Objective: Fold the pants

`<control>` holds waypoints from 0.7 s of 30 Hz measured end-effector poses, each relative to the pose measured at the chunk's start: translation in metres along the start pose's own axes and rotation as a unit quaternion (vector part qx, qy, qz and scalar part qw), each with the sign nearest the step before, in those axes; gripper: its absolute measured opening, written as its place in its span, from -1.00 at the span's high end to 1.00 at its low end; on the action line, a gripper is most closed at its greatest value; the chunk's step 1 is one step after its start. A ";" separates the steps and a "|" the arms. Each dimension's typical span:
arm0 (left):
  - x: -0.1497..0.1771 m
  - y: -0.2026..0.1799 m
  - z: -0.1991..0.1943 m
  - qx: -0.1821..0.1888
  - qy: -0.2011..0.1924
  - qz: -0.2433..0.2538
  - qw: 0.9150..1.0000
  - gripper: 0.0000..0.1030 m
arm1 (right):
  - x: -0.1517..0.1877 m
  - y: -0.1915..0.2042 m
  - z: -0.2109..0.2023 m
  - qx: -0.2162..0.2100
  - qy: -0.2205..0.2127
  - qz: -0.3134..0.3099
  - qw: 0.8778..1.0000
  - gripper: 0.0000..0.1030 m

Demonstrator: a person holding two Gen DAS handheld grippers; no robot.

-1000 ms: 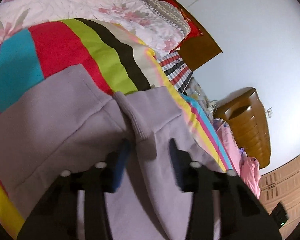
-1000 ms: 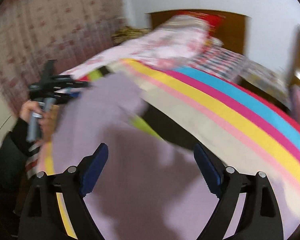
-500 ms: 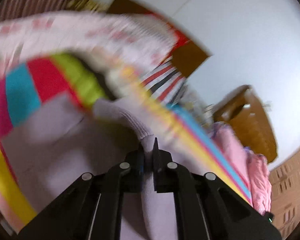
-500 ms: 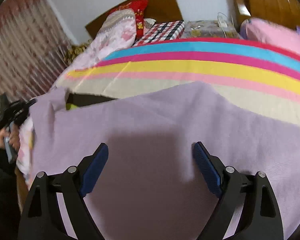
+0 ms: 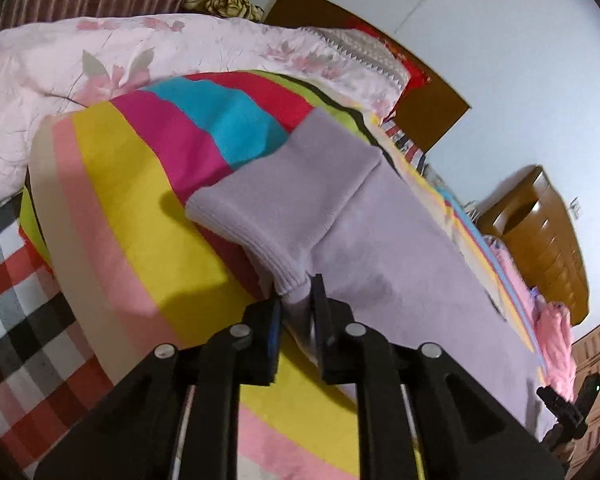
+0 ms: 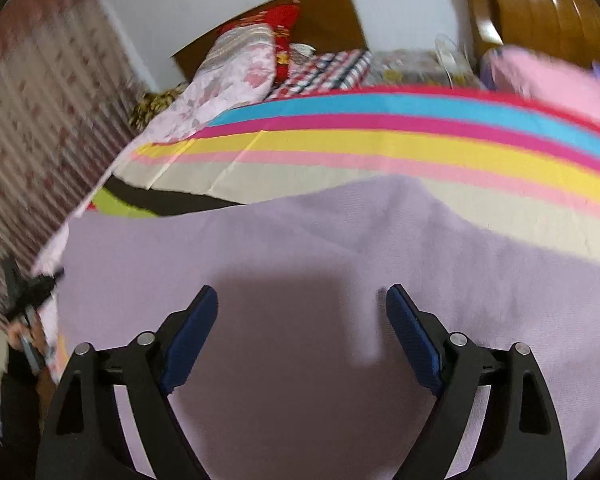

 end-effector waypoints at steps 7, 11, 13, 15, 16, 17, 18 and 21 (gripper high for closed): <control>-0.011 -0.004 -0.003 0.055 -0.030 -0.031 0.998 -0.22 | 0.020 0.143 -0.025 -0.144 -0.032 -0.210 0.967 -0.30; -0.019 -0.007 -0.007 0.077 -0.052 -0.047 0.995 0.20 | 0.042 0.206 0.012 -0.183 0.032 -0.292 0.938 0.20; -0.022 -0.014 -0.006 0.043 -0.056 -0.018 0.997 0.80 | 0.051 0.226 0.027 -0.185 0.053 -0.321 0.927 0.35; -0.022 -0.027 -0.024 0.058 -0.090 0.016 0.994 0.80 | 0.058 0.242 0.033 -0.195 0.066 -0.340 0.918 0.41; -0.023 -0.033 -0.033 0.067 -0.107 0.032 0.992 0.80 | 0.057 0.246 0.034 -0.199 0.067 -0.343 0.916 0.41; -0.023 -0.040 -0.044 0.069 -0.128 0.054 0.988 0.80 | 0.058 0.251 0.035 -0.205 0.070 -0.347 0.913 0.41; -0.023 -0.043 -0.049 0.064 -0.138 0.064 0.986 0.80 | 0.060 0.254 0.036 -0.208 0.075 -0.351 0.910 0.41; -0.027 -0.025 -0.024 0.031 -0.089 0.040 0.995 0.73 | 0.068 0.257 0.046 -0.191 0.088 -0.369 0.905 0.43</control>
Point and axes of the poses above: each gripper's, at about its wrist camera, not at the fingertips, and z roughly the way its jaws point, y to its left, x to its underside, the point moved 1 cm from there along z, roughly the way its jaws point, and after that the axes turned 2 degrees about z, right-handed, at the moved point
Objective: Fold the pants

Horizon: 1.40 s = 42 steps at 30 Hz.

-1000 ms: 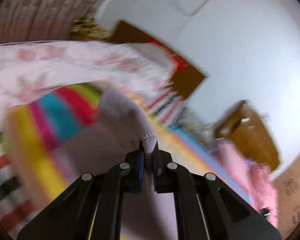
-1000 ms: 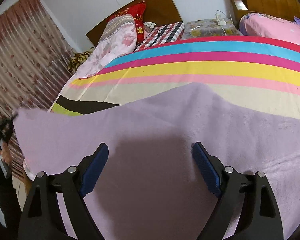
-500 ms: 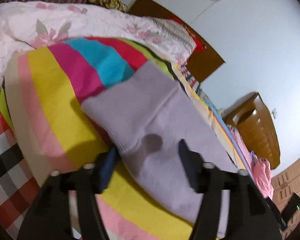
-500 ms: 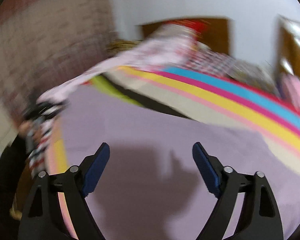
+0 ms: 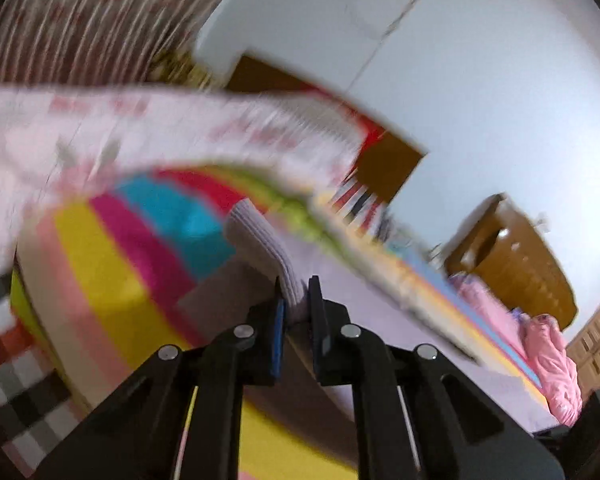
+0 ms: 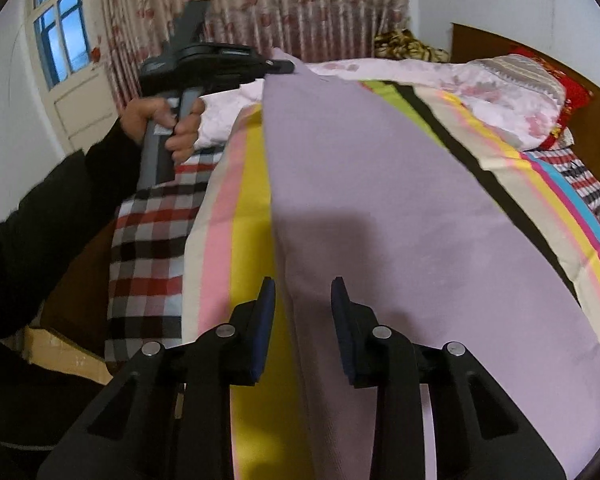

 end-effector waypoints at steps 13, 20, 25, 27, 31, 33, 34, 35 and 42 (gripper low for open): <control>0.007 0.011 0.011 0.000 0.015 -0.011 1.000 0.75 | -0.007 0.002 0.000 0.023 0.003 -0.027 0.999 0.88; -0.010 -0.001 0.012 -0.013 0.030 0.015 0.999 0.75 | -0.016 -0.016 -0.012 -0.018 -0.008 0.024 1.000 0.90; -0.010 -0.002 0.000 -0.029 0.005 0.020 0.999 0.78 | -0.011 -0.004 -0.012 -0.026 -0.005 0.019 0.999 0.90; -0.003 0.010 0.015 -0.055 0.029 0.006 0.998 0.78 | 0.000 0.001 0.007 -0.013 0.020 0.005 1.000 0.90; 0.011 0.025 0.029 -0.063 0.040 -0.016 0.997 0.78 | -0.002 0.001 0.003 -0.014 0.012 0.003 1.000 0.90; 0.009 0.026 0.027 -0.064 0.036 -0.020 0.997 0.77 | -0.003 0.003 0.002 -0.009 0.014 -0.004 1.000 0.90; 0.009 0.026 0.028 -0.067 0.036 -0.019 0.997 0.71 | -0.002 0.005 0.005 -0.003 0.018 -0.009 1.000 0.90; 0.009 0.026 0.029 -0.073 0.037 -0.016 0.997 0.69 | 0.000 0.005 0.011 0.003 0.023 -0.012 1.000 0.85; -0.001 0.020 -0.009 -0.152 -0.046 0.000 0.987 -0.96 | 0.000 0.011 -0.006 -0.039 0.015 -0.026 0.999 -0.49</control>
Point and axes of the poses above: each gripper's, at about its wrist camera, not at the fingertips, and z roughly the way its jaws point, y to its left, x to its underside, the point moved 1 cm from there along z, roughly the way its jaws point, and after that the axes turned 2 degrees about z, right-handed, at the moved point
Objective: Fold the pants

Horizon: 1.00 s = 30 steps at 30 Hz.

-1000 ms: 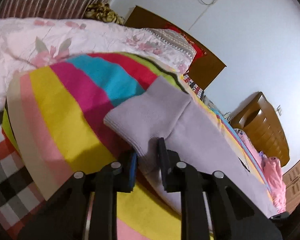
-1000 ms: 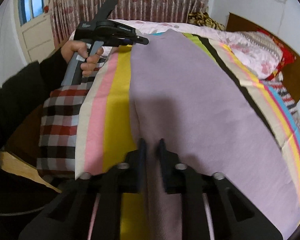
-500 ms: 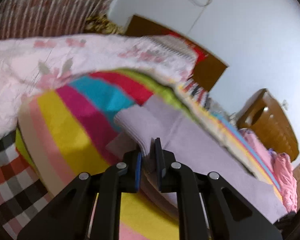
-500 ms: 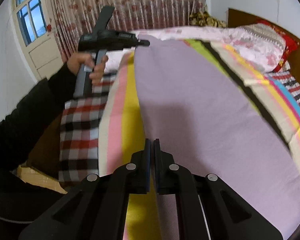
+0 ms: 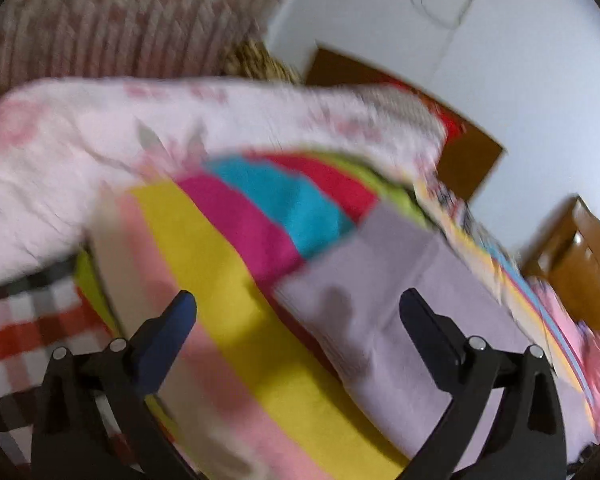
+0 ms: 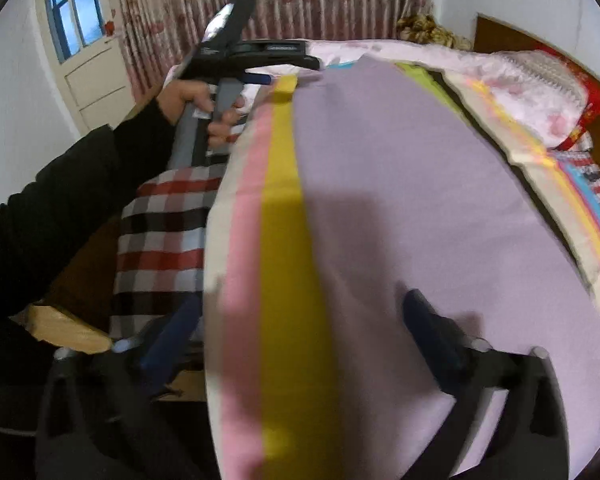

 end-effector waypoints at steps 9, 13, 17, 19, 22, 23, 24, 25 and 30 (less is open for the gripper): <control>-0.007 -0.085 -0.008 0.060 0.015 0.122 0.991 -0.96 | -0.103 -0.126 0.008 0.023 -0.068 0.058 0.996 -0.09; 0.008 -0.080 -0.002 0.022 0.004 0.098 0.995 -0.96 | -0.154 -0.148 0.060 0.007 -0.060 0.039 0.997 -0.03; 0.021 -0.054 -0.008 0.035 -0.002 0.041 0.999 -0.96 | -0.197 -0.151 0.110 -0.031 -0.046 0.007 0.998 0.19; 0.028 -0.051 -0.004 0.041 0.005 0.047 0.998 -0.96 | -0.208 -0.150 0.129 -0.047 -0.029 -0.006 0.998 0.28; 0.036 -0.050 -0.003 0.033 0.010 0.058 0.998 -0.96 | -0.216 -0.143 0.154 -0.075 0.000 -0.025 0.997 0.34; 0.038 -0.050 -0.003 0.036 0.013 0.058 0.998 -0.96 | -0.216 -0.142 0.156 -0.077 0.002 -0.029 0.997 0.34; 0.040 -0.051 -0.001 0.038 0.016 0.061 0.997 -0.96 | -0.215 -0.140 0.156 -0.078 0.002 -0.031 0.996 0.34; 0.043 -0.052 0.000 0.036 0.017 0.065 0.997 -0.96 | -0.214 -0.140 0.158 -0.080 0.002 -0.030 0.996 0.36; 0.046 -0.064 0.011 0.017 0.020 0.099 0.995 -0.96 | -0.216 -0.136 0.127 -0.078 -0.061 -0.040 0.994 0.87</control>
Point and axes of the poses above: each gripper's, at about its wrist camera, not at the fingertips, and z roughly the way its jaws point, y to its left, x to its underside, the point moved 1 cm from there along z, roughly the way its jaws point, and after that the axes turned 2 degrees about z, right-handed, at the moved point
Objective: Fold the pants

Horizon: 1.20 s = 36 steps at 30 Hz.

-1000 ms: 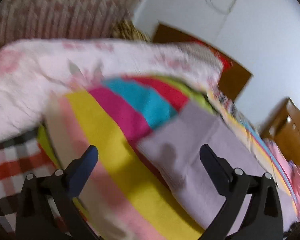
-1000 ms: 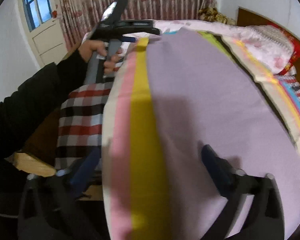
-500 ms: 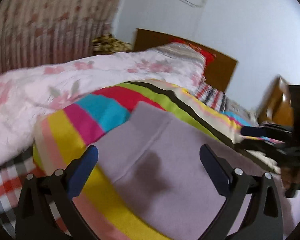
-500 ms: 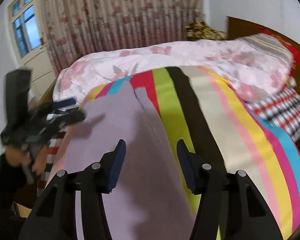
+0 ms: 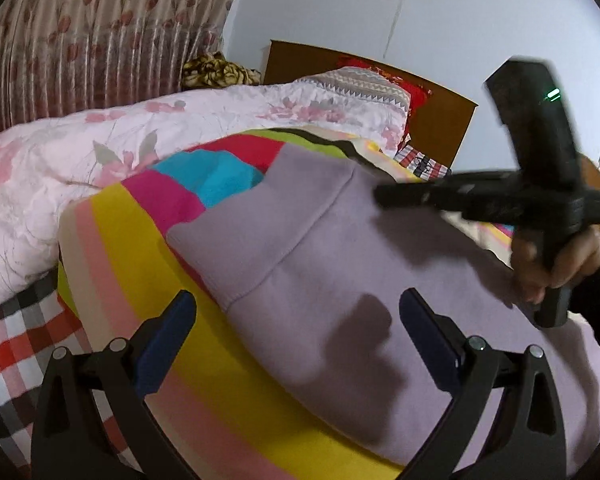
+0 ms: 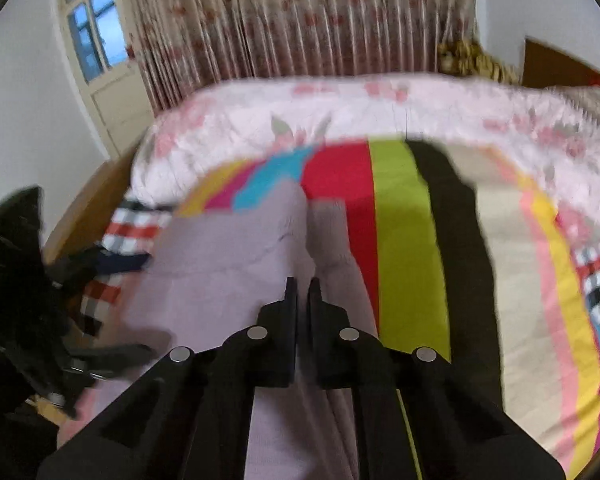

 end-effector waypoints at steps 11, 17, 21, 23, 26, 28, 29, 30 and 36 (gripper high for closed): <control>-0.001 -0.002 0.025 -0.026 0.047 0.017 0.998 -0.97 | 0.010 -0.034 0.018 0.028 0.042 0.069 0.996 0.69; -0.031 0.017 -0.023 -0.001 -0.048 -0.044 0.998 -0.96 | 0.007 -0.020 -0.026 0.081 0.008 0.074 0.994 0.33; -0.054 0.004 -0.007 0.065 -0.012 -0.031 0.997 -0.96 | 0.028 0.003 -0.042 0.090 0.042 0.050 0.994 0.33; -0.055 -0.010 0.014 0.070 0.017 -0.002 0.997 -0.96 | 0.049 0.009 -0.040 0.088 0.081 0.043 0.992 0.33; -0.040 -0.014 0.063 0.027 0.100 0.003 0.995 -0.96 | 0.078 -0.003 -0.037 0.088 0.112 0.069 0.987 0.23; -0.035 -0.022 0.068 -0.008 0.092 0.031 0.995 -0.96 | 0.085 -0.011 -0.058 0.097 0.102 0.111 0.984 0.23; -0.036 -0.025 0.066 -0.022 0.097 0.032 0.995 -0.96 | 0.088 -0.013 -0.074 0.116 0.093 0.127 0.981 0.21; -0.039 -0.029 0.059 -0.041 0.101 0.024 0.994 -0.96 | 0.090 -0.012 -0.094 0.137 0.071 0.137 0.979 0.14; -0.037 -0.094 -0.020 0.056 0.041 0.063 0.996 -0.96 | 0.138 0.035 -0.182 0.185 0.032 0.153 0.970 -0.50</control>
Point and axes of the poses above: each gripper's, at about its wrist camera, not at the fingertips, and z roughly the way its jaws point, y to its left, x to its underside, the point moved 1 cm from there along z, roughly the way its jaws point, and after that the axes turned 2 degrees about z, right-handed, at the moved point
